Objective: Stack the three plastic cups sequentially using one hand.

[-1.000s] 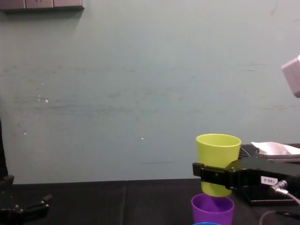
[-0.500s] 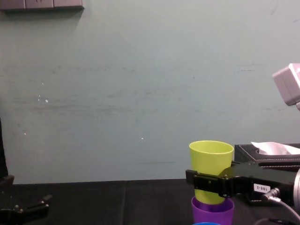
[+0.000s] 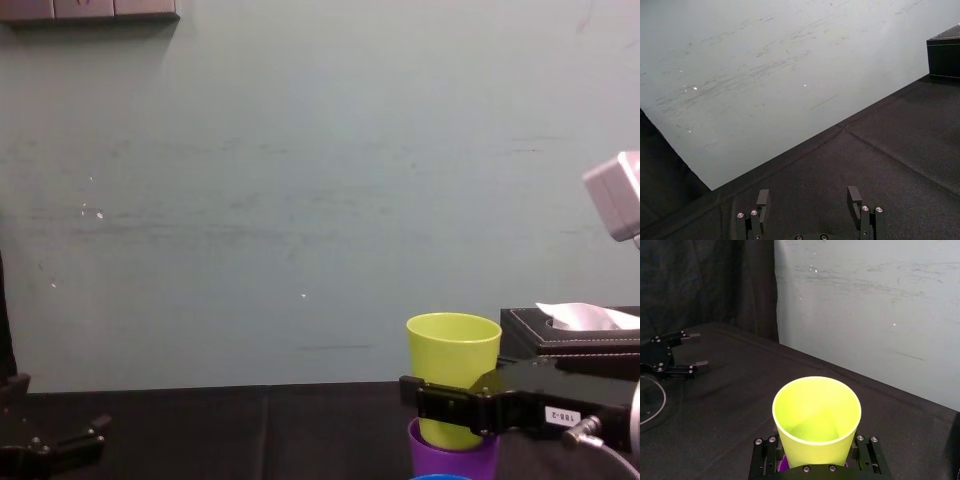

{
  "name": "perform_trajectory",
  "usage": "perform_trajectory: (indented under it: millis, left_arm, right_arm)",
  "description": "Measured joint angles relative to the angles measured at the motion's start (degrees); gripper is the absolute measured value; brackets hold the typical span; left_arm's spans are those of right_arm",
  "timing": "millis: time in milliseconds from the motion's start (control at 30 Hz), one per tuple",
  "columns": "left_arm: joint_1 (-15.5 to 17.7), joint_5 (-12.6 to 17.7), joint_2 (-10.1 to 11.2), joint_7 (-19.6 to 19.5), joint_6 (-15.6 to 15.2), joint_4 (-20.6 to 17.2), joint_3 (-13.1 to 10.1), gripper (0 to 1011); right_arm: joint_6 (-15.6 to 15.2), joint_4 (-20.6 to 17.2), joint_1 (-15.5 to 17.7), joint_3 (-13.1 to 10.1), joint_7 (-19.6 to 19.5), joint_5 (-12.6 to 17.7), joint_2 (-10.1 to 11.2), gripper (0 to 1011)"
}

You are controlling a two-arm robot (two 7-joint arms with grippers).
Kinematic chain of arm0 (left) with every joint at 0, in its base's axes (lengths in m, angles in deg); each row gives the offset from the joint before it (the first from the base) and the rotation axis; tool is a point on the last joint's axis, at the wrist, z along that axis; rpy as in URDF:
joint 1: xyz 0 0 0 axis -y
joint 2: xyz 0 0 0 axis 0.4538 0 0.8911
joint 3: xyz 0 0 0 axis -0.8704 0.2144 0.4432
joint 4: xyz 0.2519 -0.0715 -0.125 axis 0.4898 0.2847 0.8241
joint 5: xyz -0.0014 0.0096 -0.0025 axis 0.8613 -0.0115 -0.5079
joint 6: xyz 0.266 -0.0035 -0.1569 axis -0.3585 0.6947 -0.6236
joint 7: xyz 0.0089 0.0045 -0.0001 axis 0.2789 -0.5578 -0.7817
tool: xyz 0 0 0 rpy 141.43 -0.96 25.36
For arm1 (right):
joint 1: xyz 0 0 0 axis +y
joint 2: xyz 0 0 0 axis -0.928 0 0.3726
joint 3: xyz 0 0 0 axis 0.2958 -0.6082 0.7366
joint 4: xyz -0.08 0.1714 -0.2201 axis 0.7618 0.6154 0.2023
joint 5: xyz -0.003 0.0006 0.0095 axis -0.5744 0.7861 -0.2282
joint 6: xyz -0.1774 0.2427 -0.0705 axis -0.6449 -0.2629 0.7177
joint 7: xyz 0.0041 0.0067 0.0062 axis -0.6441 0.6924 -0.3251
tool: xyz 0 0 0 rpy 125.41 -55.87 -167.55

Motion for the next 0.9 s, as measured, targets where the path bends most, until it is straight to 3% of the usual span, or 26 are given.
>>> perform_trajectory:
  millis: [700, 900]
  left_arm:
    - [0.0, 0.0, 0.0, 0.0, 0.0, 0.0, 0.0, 1011]
    - [0.0, 0.0, 0.0, 0.0, 0.0, 0.0, 0.0, 1011]
  right_arm:
    - [0.17, 1.57, -0.44, 0.23, -0.13, -0.55, -0.56, 715]
    - [0.14, 1.46, -0.42, 0.2, -0.14, -0.53, -0.54, 867]
